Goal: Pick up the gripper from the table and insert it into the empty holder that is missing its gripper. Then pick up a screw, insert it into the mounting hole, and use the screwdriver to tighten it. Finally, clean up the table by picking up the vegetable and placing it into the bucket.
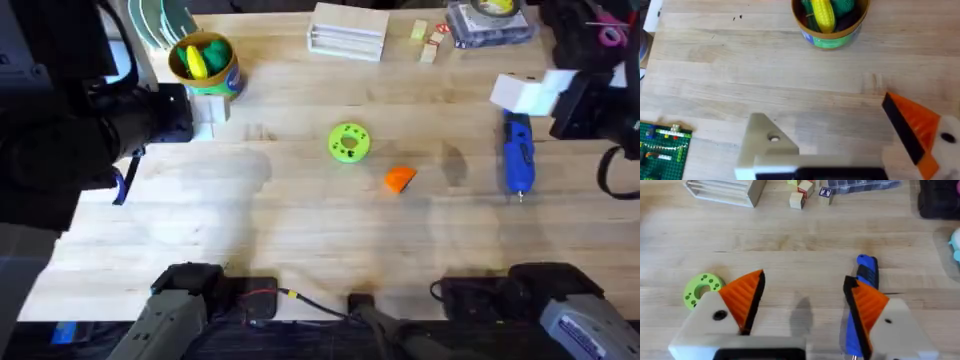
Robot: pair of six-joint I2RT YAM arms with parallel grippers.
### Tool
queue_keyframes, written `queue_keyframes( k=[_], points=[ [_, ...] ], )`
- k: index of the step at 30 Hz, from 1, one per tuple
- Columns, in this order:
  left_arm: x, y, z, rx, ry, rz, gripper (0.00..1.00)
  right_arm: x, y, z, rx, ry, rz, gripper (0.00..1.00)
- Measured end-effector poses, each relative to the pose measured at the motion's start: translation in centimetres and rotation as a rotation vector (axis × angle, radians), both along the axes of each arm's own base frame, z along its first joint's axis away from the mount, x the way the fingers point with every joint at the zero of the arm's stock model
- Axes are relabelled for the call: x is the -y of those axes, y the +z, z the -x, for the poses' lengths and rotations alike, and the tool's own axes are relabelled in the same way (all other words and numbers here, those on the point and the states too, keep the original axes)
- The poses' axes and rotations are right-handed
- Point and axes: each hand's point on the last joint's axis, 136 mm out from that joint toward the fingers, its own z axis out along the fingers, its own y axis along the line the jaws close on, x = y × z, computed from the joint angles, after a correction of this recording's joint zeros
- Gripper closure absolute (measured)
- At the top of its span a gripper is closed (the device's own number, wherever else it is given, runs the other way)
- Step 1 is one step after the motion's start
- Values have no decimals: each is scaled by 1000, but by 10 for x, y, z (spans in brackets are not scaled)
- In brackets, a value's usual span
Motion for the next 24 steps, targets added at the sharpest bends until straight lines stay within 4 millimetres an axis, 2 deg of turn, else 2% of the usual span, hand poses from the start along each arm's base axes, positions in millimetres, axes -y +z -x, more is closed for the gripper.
queue_keyframes(
  k=[8, 17, 24],
  points=[
    [1, -3, 3, -16, -3, 1, 7, 0, 0, 0, 0, 0, 0, 10],
    [37, -21, 30, -127, -173, 134, 8, 0, 0, 0, -1, 0, 0, 10],
    [45, -25, 36, -161, -207, 167, 7, 0, 0, 0, -1, 0, 0, 10]
  ],
)
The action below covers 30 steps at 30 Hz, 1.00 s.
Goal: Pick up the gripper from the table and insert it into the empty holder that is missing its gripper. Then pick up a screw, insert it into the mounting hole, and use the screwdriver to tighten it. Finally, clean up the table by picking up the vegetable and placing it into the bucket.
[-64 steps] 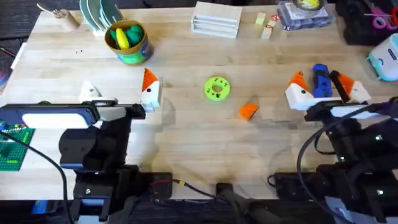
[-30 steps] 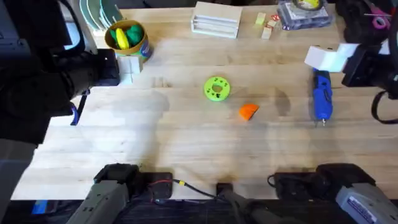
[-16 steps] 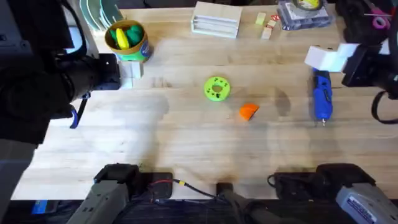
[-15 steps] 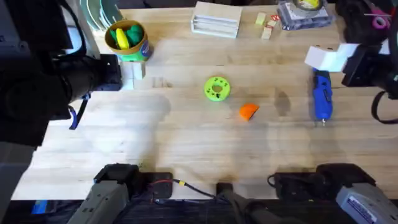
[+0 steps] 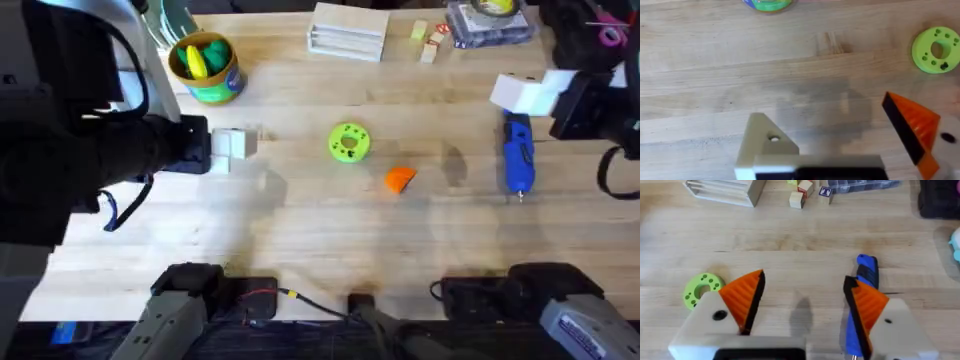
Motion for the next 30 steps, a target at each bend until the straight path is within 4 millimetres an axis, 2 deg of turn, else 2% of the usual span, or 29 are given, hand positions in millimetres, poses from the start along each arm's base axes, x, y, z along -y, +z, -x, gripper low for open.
queue_keyframes(
  k=[2, 5, 10, 11, 12, 13, 14, 19, 21, 24, 30],
  points=[
    [0, 0, 0, 0, -2, 1, 6, 0, 0, 0, 0, 0, 0, 10],
    [1, 0, 0, 0, -4, 2, 135, 0, 0, 0, 0, 0, 0, 10],
    [1, 3, -4, 19, -6, 1, 890, 0, 0, 0, 0, 0, 0, 10],
    [1, 5, -5, 28, -10, -2, 969, 0, 0, 0, 0, 0, 0, 10],
    [1, 9, -7, 42, -11, -2, 985, 0, 0, 0, 0, 0, 0, 8],
    [1, 14, -10, 61, -13, -3, 977, 0, 0, 0, 0, 0, 0, 8],
    [1, 22, -13, 89, -13, -5, 860, 0, 0, 0, 0, 0, 0, 10],
    [1, 77, -12, 266, -13, -5, 81, 0, -3, 2, -15, 0, 0, 10],
    [1, 96, -7, 333, -12, -4, 12, 0, -4, 3, -21, 0, 0, 10],
    [1, 111, 2, 402, -11, -4, 7, 0, -4, 3, -21, 0, 0, 10],
    [1, 117, 8, 432, -11, -4, 8, 0, -5, 3, -23, 0, 0, 10]
  ],
)
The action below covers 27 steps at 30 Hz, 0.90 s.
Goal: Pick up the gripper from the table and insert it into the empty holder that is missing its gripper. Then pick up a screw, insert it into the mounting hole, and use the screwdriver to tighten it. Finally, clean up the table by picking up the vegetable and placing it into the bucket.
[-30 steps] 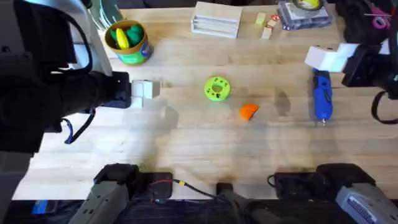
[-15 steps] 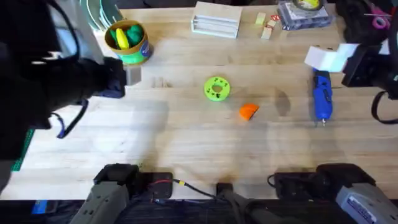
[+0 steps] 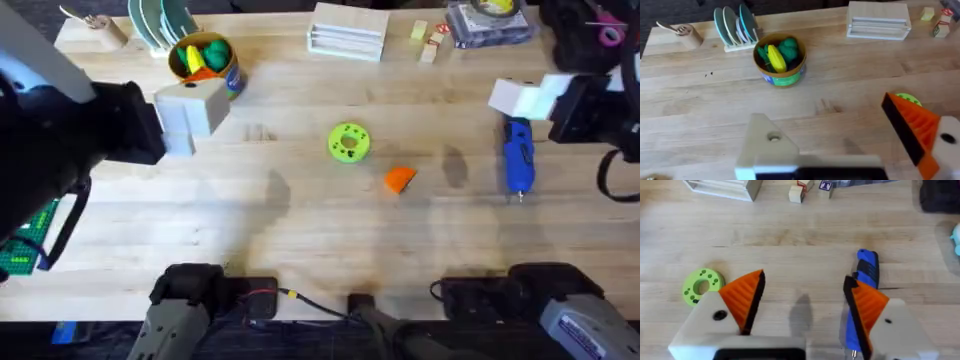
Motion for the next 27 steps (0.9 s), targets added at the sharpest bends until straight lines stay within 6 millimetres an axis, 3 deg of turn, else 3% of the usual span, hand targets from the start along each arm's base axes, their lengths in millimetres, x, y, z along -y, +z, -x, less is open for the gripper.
queue_keyframes(
  k=[5, 11, 24, 27],
  points=[
    [0, -3, 1, -12, 0, 0, 7, 0, -7, 5, -34, 0, 0, 10],
    [0, -5, 2, -21, 0, 0, 8, 0, -28, 25, -153, 0, 0, 7],
    [0, -41, 28, -201, 0, 0, 6, 0, -78, 97, -512, 0, 0, 11],
    [0, -43, 30, -215, 0, 0, 7, 0, -79, 99, -520, 0, 0, 10]
  ],
)
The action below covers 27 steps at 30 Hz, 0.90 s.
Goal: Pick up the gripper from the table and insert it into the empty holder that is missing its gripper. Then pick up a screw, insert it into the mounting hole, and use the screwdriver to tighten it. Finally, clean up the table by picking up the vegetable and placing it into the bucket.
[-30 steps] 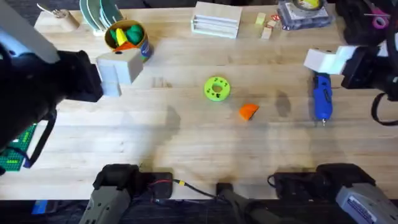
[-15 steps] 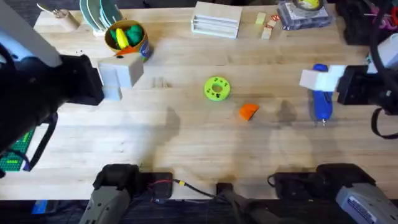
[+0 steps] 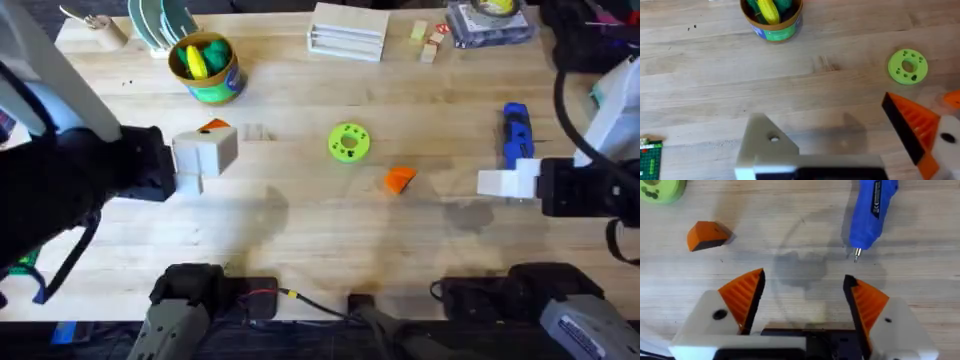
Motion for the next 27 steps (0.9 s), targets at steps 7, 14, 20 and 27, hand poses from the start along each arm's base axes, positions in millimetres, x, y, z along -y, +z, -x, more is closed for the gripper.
queue_keyframes(
  k=[7, 14, 20, 27],
  points=[
    [0, 0, 0, 0, 0, 0, 7, 0, 0, 0, 0, 0, 0, 10],
    [0, 0, 0, 0, 0, 0, 7, 0, 0, 0, 0, 0, 0, 12],
    [0, 6, -5, 29, 0, 0, 7, 0, 0, 0, 0, 0, 0, 10],
    [2, 12, -9, 61, -7, 6, 8, 0, 0, 0, 0, 0, 0, 10]
  ],
)
